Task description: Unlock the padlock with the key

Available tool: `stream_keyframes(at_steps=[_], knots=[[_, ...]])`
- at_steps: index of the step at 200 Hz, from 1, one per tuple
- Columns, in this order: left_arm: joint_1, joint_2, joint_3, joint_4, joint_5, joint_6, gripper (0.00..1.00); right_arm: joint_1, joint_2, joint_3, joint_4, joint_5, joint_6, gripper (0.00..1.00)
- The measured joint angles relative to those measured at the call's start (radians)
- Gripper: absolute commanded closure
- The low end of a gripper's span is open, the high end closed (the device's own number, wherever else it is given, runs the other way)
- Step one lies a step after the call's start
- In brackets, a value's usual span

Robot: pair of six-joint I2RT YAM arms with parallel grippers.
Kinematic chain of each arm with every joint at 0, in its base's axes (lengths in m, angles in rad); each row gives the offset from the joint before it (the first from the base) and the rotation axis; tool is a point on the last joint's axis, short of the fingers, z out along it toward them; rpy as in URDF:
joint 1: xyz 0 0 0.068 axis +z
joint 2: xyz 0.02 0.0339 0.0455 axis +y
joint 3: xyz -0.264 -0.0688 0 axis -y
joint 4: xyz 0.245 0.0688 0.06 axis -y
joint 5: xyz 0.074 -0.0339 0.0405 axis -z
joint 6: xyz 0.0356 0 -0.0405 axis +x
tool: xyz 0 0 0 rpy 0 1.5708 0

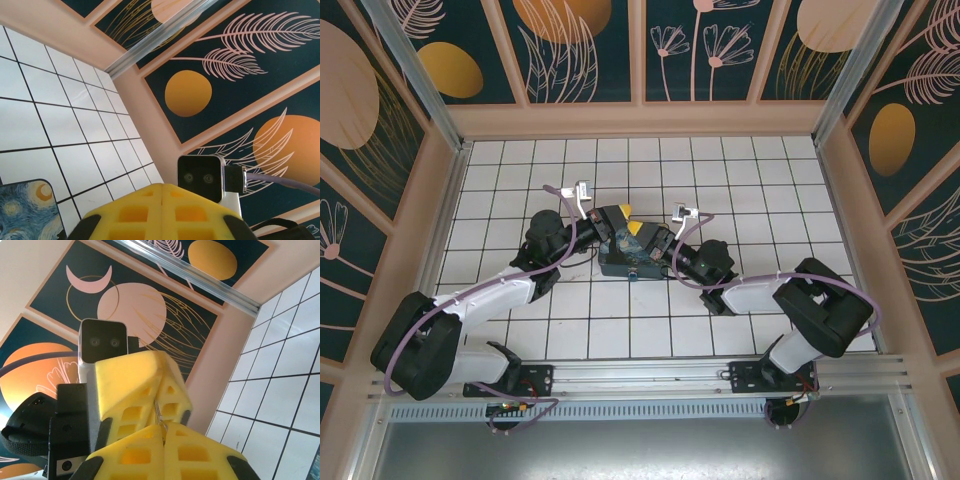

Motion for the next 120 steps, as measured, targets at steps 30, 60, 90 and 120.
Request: stream_keyframes(at_steps=[30,60,90,120], knots=[[0.0,-0.048,0.0,-0.1,-0.031,0.024,0.33,-0.01,-0.082,-0.006,-0.145,0.009,-0.008,1.0],[0.0,-0.142,-0.017,-0.216,-0.071,0.053,0.2,-0.05,-0.182,-0.021,-0.315,0.023,-0.014,1.0],[0.0,-0.187,-0.049,-0.321,-0.095,0.09,0.16,-0.096,-0.259,-0.04,-0.468,0.024,-0.029,1.0],[-0.003,-0.187,-0.104,-0.397,-0.109,0.117,0.15,-0.134,-0.306,-0.048,-0.586,0.023,-0.043,1.0]])
